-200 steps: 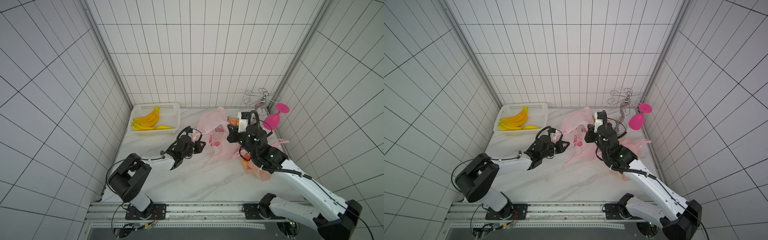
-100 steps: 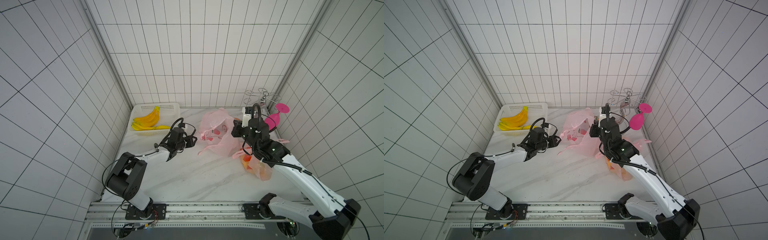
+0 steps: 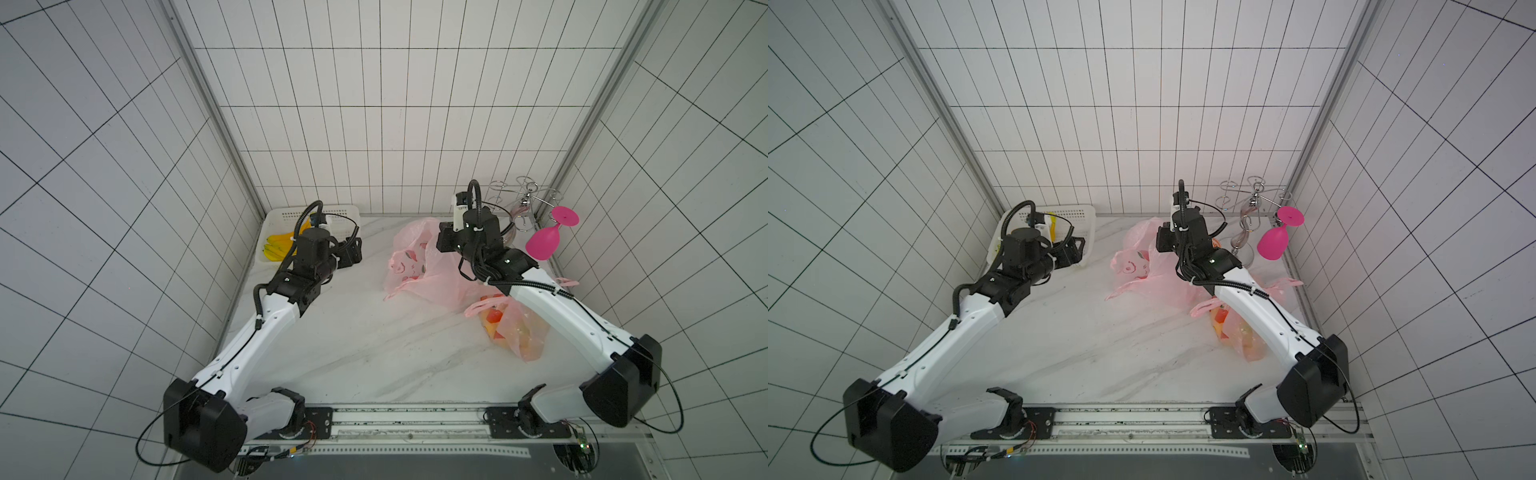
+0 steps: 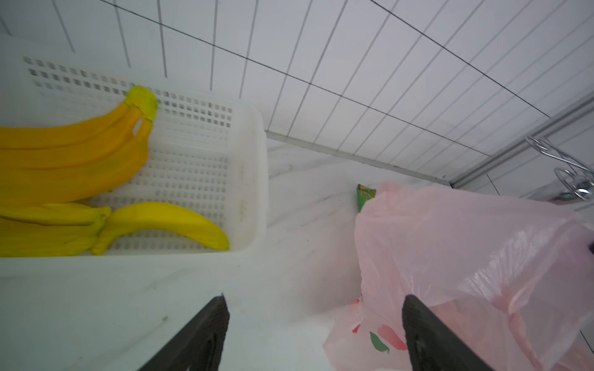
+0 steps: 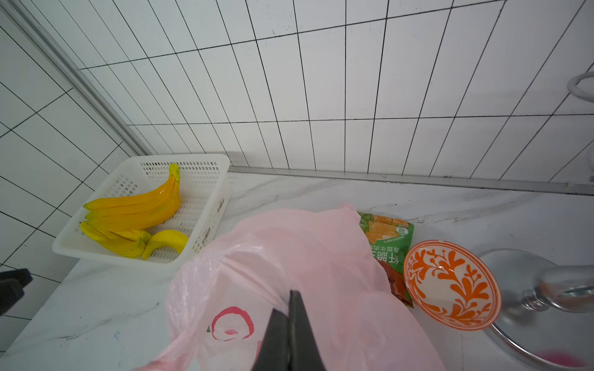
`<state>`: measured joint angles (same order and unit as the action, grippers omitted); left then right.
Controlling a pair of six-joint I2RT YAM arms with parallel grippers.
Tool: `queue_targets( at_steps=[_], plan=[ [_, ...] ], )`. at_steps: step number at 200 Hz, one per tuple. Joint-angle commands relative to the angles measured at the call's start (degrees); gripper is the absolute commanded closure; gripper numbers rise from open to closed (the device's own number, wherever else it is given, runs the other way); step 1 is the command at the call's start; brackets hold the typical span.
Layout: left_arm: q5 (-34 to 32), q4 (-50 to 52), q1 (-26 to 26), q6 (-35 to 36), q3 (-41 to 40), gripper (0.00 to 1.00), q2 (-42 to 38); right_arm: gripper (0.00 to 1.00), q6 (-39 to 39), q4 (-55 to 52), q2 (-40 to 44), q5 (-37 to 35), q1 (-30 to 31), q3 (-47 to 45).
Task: Place the banana into a plastic bag & tie a knot
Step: Open the plastic bag at the center of the board, then pick up the banana from the basket.
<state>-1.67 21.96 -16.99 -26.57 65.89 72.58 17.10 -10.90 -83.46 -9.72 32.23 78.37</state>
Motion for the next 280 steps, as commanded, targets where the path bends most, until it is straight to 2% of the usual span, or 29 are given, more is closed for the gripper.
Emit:
queue_targets(
  at_steps=[1, 20, 37, 74, 100, 154, 190, 280],
  plan=[
    [-7.1, 9.0, 3.6, 3.6, 8.6, 0.11, 9.0, 1.00, -0.8, 1.7, -1.3, 1.2, -0.7, 7.3],
    [-11.3, 13.8, 6.6, 5.2, 18.2, 0.08, 19.2, 1.00, -0.7, 2.1, -1.5, 1.8, -0.9, 7.0],
    [-19.0, 16.7, 7.4, 6.6, 26.8, 0.03, 28.8, 1.00, -0.3, 3.3, -0.7, 2.5, -1.3, 5.3],
    [-22.7, 21.5, 8.9, 10.0, 45.9, 0.02, 47.7, 1.00, 1.3, 6.1, 2.1, 4.7, -2.5, 0.3],
    [-24.9, 21.5, 10.0, 11.9, 53.3, 0.03, 56.2, 1.00, 2.1, 7.1, 4.0, 6.1, -3.3, -2.8],
    [-23.8, 14.9, 11.8, 17.2, 59.1, 0.06, 65.8, 1.00, 2.5, 8.0, 7.0, 7.5, -4.6, -7.4],
    [-26.8, 12.7, 12.1, 17.4, 61.8, 0.10, 69.6, 1.00, 3.3, 8.4, 7.6, 9.1, -4.8, -8.4],
    [-27.5, 11.1, 13.0, 17.4, 67.9, 0.30, 76.4, 1.00, 3.8, 8.7, 9.3, 10.4, -4.8, -10.9]
  ],
)
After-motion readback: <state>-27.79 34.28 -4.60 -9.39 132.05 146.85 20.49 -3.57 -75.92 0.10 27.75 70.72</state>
